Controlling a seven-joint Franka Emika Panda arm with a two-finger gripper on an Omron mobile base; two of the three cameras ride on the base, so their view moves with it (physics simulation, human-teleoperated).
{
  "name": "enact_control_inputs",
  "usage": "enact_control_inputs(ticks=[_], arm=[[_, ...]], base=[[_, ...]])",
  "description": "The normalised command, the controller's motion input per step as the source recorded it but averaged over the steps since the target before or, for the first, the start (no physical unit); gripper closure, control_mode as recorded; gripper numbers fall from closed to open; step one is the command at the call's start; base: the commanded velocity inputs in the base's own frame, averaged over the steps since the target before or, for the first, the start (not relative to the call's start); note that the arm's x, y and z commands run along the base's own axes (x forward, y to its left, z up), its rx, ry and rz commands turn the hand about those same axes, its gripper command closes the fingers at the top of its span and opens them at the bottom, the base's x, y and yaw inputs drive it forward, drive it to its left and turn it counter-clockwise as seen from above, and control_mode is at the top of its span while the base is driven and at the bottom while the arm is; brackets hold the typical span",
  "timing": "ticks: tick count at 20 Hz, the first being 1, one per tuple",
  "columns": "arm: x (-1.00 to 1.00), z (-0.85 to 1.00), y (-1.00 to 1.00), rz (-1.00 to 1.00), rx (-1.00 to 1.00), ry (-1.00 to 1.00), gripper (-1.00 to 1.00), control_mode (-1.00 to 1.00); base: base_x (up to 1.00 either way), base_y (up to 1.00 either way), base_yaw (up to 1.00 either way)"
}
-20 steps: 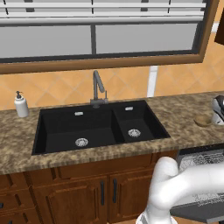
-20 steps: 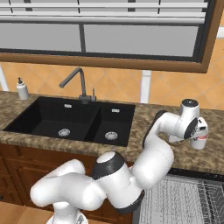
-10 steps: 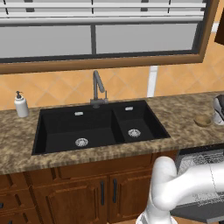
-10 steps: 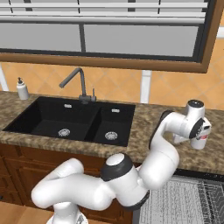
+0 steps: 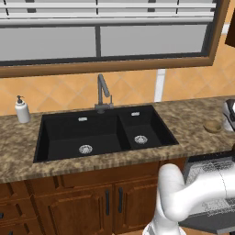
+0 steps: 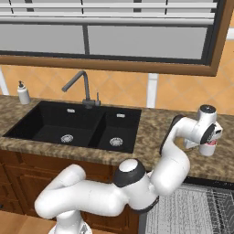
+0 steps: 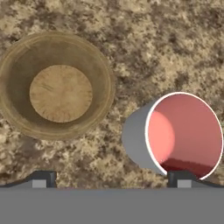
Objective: Pick up the cup and bowl from the counter, place them in the dishwasher, and close the dishwasher door.
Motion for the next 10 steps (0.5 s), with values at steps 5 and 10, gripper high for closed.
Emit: enact_control_inputs(ticks=[5,10], arm=[[0.48,0.0,-0.17,0.05,0.0,0.0,-1.0,-1.0],[0.35,-0.07,-0.24,0.06,0.0,0.0,-1.0,-1.0]], base=[[0.0,0.0,0.0],[0.0,0.0,0.0]])
